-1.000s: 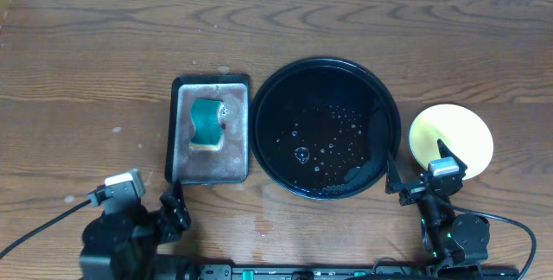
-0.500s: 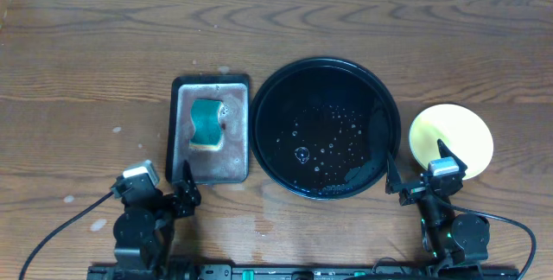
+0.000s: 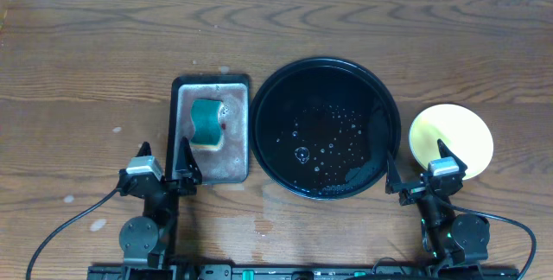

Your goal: Clean dirty plates on tray and stack at the side

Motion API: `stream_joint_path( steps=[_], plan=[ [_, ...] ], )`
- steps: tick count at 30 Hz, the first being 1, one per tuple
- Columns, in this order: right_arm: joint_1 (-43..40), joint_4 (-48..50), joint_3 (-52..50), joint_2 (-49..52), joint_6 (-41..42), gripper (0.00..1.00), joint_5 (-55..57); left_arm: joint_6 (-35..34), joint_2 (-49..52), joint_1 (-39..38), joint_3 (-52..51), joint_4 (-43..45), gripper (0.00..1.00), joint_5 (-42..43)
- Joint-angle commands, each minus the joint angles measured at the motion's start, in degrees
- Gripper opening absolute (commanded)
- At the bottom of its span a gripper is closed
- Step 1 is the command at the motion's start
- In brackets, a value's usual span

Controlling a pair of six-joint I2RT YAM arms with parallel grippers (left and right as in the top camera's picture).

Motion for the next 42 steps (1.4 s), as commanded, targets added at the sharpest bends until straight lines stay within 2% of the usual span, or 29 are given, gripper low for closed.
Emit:
stream_joint_path(
  steps=[1,4,12,15,42],
  plan=[
    [0.5,-0.2,-0.1,-0.3,-0.7,0.99,-0.5,5.5,-0.5,-0.1,-2.4,3.5,0.77,-0.2],
    [0.5,-0.2,-0.1,-0.3,-0.7,0.99,-0.5,9.1,-0.5,-0.3,-4.6,5.7,0.77,2.4],
    [0.5,-0.2,-0.1,-0.3,-0.7,0.99,-0.5,9.9,-0.5,-0.4,-4.8,-5.4,0.77,2.5],
    [0.5,-0.2,-0.1,-0.3,-0.7,0.99,-0.5,6.9,-0.5,-0.4,-4.8,-5.2,0.77,2.5],
    [0.5,-0.2,-0.1,-0.3,-0.7,0.99,-0.5,7.0,-0.3,-0.3,-4.8,-5.2,0.77,2.5]
  ],
)
